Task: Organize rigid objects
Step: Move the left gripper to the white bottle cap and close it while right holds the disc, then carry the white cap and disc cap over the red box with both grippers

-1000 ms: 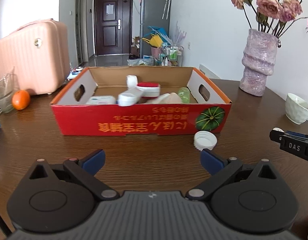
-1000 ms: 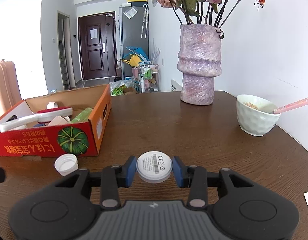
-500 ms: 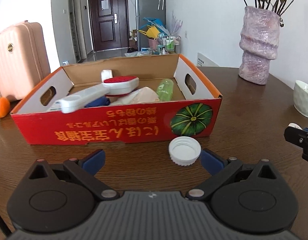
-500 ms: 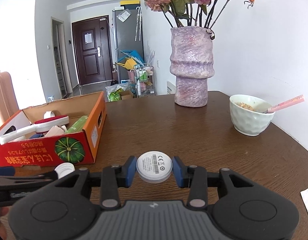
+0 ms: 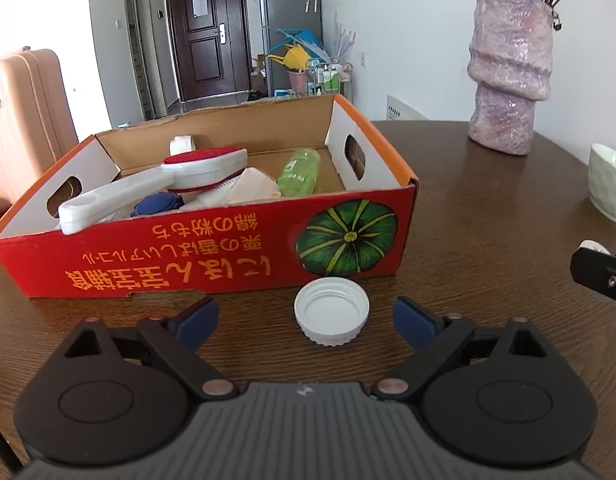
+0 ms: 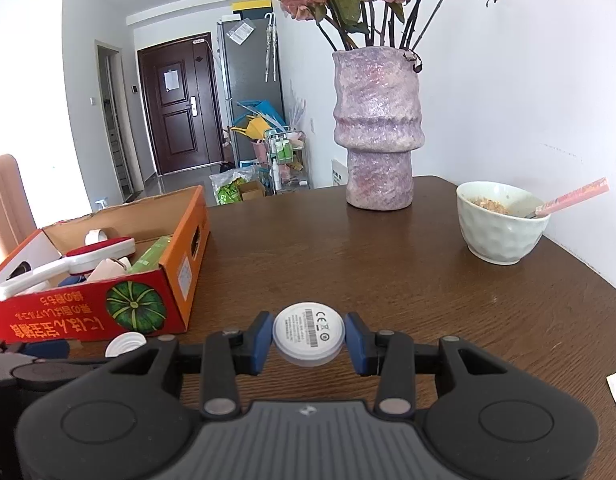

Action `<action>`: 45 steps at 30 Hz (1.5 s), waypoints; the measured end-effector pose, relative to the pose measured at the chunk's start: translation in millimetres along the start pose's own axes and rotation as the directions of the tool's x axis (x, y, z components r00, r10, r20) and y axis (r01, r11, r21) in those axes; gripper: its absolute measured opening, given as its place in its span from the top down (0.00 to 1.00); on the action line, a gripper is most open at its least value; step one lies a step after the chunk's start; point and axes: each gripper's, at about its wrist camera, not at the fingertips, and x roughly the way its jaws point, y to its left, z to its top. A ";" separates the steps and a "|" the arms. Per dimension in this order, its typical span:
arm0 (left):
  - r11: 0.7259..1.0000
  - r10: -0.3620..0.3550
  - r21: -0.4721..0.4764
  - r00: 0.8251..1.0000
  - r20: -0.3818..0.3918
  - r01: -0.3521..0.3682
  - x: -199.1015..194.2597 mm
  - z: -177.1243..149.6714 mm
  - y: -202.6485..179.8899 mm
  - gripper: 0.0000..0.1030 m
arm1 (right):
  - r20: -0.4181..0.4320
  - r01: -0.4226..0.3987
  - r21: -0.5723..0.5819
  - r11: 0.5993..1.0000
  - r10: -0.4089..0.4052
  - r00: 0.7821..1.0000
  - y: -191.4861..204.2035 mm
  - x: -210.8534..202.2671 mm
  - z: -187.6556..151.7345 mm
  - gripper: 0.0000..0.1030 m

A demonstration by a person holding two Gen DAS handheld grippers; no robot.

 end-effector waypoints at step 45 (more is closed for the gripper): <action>0.998 -0.008 -0.063 0.994 0.107 0.015 -72.5 -27.5 100.9 0.60 | 0.093 -0.132 -0.061 0.989 0.138 0.986 43.5 -30.7 -17.3 0.62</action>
